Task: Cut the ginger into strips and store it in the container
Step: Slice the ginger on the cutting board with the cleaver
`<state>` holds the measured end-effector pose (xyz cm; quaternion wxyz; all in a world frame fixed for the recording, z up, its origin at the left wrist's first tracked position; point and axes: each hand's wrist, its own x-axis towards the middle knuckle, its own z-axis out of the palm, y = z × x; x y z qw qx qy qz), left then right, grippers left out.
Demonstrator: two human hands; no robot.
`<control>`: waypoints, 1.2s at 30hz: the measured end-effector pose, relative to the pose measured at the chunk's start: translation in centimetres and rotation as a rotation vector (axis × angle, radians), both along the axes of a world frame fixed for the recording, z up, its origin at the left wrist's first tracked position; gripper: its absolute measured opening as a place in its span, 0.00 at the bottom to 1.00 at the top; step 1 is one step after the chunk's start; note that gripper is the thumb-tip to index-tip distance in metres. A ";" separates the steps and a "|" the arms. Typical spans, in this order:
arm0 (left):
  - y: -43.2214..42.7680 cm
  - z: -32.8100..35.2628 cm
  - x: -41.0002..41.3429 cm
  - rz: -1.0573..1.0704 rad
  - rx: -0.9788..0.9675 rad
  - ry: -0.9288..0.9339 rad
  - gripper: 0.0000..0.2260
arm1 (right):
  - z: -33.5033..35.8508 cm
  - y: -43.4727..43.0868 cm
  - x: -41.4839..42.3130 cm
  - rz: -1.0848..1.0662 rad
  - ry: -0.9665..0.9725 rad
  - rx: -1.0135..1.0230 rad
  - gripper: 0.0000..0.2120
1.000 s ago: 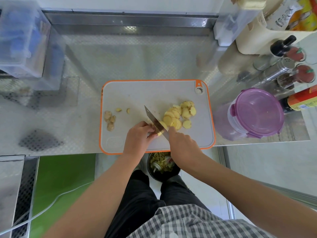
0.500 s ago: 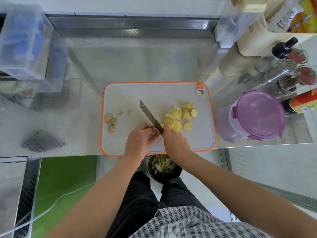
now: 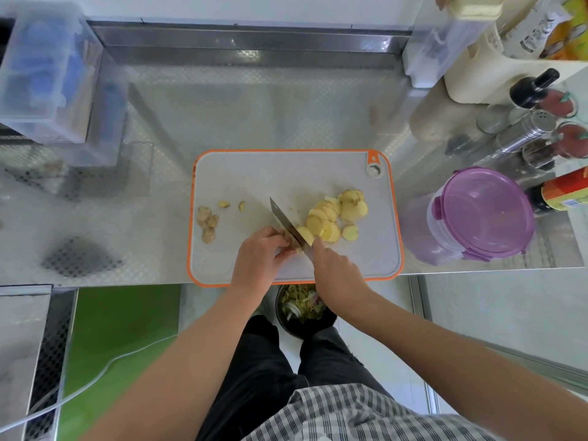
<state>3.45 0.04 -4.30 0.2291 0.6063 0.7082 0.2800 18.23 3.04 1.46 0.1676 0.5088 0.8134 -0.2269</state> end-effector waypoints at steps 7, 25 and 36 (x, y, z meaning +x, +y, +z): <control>-0.1 0.0 0.1 0.005 0.003 0.013 0.07 | -0.5 -0.1 0.6 -0.007 0.043 -0.014 0.19; 0.0 -0.3 -0.1 -0.003 0.027 -0.014 0.06 | -1.6 1.4 0.1 -0.085 0.093 -0.072 0.03; -0.2 -0.4 0.2 0.062 0.032 -0.003 0.11 | 1.5 1.3 1.0 -0.028 0.135 -0.031 0.07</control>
